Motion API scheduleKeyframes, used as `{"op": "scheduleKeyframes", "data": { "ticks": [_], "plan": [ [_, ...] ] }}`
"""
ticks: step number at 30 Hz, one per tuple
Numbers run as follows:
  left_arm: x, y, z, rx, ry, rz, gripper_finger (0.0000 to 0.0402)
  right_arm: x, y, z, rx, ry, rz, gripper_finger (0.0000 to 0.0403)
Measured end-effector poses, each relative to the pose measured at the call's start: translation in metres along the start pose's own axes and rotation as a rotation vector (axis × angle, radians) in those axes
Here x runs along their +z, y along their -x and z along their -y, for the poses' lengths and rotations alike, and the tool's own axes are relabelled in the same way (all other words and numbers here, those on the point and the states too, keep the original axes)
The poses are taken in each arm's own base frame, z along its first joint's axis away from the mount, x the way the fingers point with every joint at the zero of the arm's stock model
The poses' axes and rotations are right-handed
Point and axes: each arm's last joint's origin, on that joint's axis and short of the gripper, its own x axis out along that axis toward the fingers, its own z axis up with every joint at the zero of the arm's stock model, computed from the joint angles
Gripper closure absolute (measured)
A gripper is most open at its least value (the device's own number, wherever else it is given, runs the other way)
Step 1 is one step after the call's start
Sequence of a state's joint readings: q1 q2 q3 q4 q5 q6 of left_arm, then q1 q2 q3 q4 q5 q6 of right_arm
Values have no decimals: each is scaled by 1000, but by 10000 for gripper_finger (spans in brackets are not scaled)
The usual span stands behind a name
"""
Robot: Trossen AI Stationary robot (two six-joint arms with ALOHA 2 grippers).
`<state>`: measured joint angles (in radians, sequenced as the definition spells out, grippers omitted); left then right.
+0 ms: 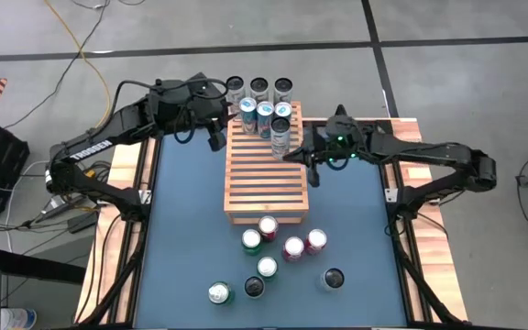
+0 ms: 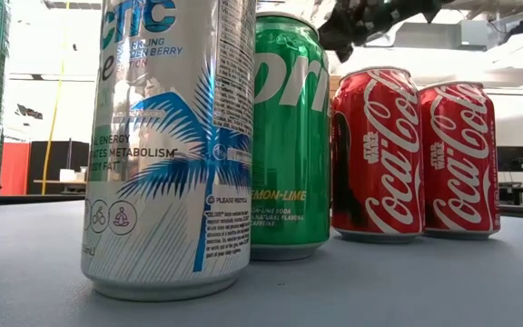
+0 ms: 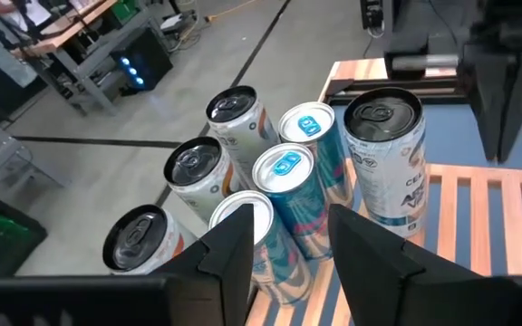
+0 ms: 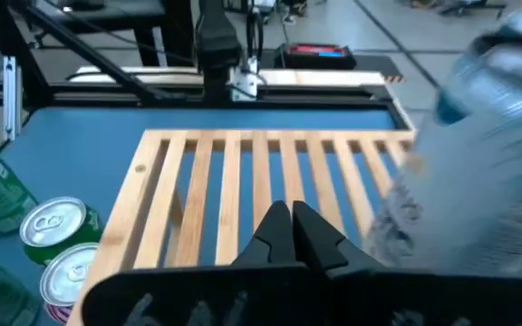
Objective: Place canned beverage on shelf
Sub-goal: Adjust the soda cans on the shelf
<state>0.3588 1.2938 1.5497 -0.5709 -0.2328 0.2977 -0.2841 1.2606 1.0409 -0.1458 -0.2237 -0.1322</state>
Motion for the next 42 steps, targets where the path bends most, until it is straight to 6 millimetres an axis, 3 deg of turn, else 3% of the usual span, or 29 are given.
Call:
{"op": "scheduleKeyframes", "data": {
  "ticks": [4, 13, 34, 42],
  "plan": [
    [-2, 0, 0, 9, -12, -19, 268, -3, -13, 1, -7, -19, 4, 403],
    [-10, 1, 3, -23, -19, -104, 268, -12, -27, 14, -196, -56, -43, 403],
    [-11, 1, 4, -77, 17, -100, 268, -19, -27, 15, -263, -91, -114, 403],
    [-10, 1, 9, -212, 35, -71, 268, -22, -26, 14, -272, -93, -149, 403]
  ]
}}
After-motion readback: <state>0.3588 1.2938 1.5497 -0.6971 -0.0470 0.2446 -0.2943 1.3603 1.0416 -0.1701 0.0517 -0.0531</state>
